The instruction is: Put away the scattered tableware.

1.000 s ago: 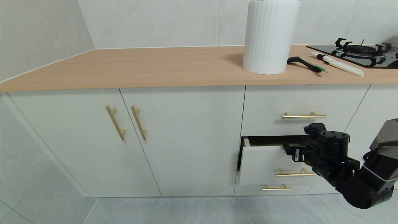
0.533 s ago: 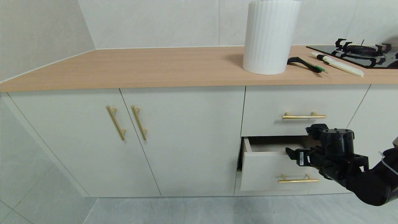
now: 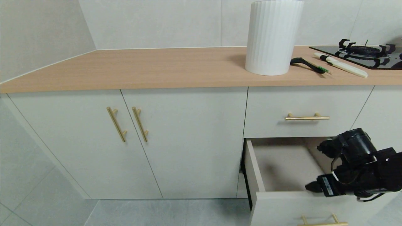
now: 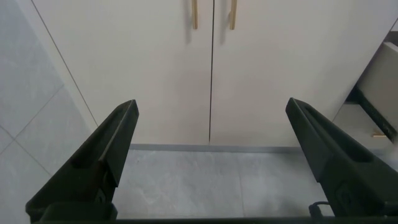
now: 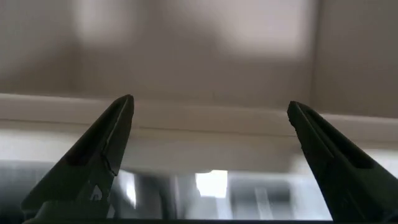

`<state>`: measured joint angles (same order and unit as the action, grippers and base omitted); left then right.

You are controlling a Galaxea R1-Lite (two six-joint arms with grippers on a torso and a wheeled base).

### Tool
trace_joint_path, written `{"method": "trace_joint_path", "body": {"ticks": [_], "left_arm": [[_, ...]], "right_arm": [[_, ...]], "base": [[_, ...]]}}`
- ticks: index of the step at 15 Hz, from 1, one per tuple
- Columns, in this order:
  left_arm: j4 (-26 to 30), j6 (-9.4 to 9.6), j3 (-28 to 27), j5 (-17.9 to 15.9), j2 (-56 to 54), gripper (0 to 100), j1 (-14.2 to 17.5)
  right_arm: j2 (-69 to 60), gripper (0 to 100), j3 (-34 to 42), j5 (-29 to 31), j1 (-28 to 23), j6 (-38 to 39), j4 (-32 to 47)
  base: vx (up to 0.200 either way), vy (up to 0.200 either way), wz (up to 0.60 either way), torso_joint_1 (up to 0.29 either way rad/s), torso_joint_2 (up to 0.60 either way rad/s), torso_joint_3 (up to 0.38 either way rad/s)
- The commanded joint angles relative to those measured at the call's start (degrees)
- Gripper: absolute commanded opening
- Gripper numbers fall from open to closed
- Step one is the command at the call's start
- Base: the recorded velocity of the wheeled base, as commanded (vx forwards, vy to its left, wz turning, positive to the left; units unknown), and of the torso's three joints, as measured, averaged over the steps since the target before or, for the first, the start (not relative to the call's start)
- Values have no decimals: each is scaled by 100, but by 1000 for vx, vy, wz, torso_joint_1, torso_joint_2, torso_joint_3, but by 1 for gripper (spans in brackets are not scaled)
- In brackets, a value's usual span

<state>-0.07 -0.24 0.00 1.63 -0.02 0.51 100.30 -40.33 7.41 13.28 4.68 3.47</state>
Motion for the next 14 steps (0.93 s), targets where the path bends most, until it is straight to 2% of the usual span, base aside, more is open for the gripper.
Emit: {"method": "trace_joint_path", "body": {"ticks": [1,2,3,14], "left_arm": [[-1,-2,0,4,2,100,2],[-1,-2,0,4,2,100,2],[-1,-2,0,4,2,100,2],[-1,-2,0,4,2,100,2]], "right_arm": [[-837,100,-995,-478,114,15,1648],[-1048,100,-1478,-803,184,-2,2905],[-1145,100,-1742,-952,281,15,3467],[-1391,100,-1742,-943,351,288,2922]], "base": [[0,0,0,0,0,0],[0,0,0,0,0,0],[0,0,0,0,0,0],[0,0,0,0,0,0]]}}
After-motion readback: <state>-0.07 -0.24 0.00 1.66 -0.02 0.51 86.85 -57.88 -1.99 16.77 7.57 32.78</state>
